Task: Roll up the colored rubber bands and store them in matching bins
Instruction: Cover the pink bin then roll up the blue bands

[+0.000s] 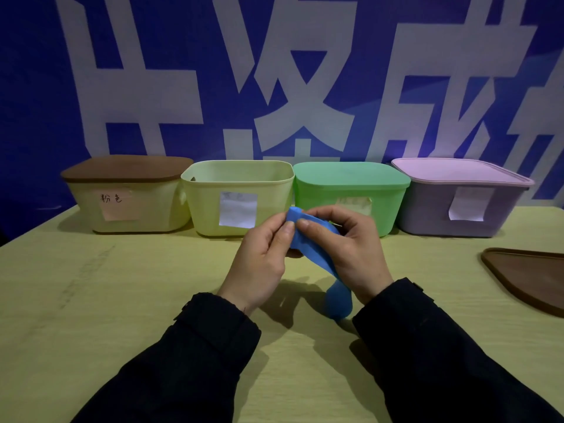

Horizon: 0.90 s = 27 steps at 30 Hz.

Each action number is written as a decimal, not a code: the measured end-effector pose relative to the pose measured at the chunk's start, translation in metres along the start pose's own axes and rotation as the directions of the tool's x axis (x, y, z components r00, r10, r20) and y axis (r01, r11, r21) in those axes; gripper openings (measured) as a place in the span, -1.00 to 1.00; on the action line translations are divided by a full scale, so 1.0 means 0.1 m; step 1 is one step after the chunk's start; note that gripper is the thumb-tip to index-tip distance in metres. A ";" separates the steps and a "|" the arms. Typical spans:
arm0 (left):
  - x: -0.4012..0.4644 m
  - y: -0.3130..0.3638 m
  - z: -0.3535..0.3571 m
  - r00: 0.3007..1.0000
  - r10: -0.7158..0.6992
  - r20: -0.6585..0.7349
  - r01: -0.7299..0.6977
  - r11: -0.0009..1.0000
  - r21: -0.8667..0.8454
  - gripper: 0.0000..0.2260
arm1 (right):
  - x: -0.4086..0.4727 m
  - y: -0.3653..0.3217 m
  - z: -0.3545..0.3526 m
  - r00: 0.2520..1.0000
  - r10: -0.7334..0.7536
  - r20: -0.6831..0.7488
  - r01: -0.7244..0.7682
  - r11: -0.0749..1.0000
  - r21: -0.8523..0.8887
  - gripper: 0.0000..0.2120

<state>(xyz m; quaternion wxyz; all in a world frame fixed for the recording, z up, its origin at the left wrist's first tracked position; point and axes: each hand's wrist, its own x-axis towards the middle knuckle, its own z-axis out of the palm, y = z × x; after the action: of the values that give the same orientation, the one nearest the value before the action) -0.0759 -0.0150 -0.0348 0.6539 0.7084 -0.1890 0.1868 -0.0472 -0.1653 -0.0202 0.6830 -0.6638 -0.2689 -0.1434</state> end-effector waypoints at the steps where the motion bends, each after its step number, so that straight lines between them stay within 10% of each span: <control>1: 0.00 0.01 0.00 1.000 -0.007 0.020 0.008 1.000 -0.011 -0.71 | 0.00 0.00 0.01 1.000 0.006 0.006 -0.006 1.000 0.007 -0.95; 27: 0.02 0.00 -0.01 0.995 0.039 -0.095 -0.037 0.999 0.027 -0.85 | 0.05 -0.04 -0.05 0.986 0.132 0.104 -0.126 0.990 -0.061 -0.78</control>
<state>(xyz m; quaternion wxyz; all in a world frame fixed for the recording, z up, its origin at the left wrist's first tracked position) -0.0744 -0.0144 -0.0333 0.6495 0.7032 -0.1683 0.2353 -0.0446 -0.1701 -0.0141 0.6572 -0.7048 -0.2578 -0.0699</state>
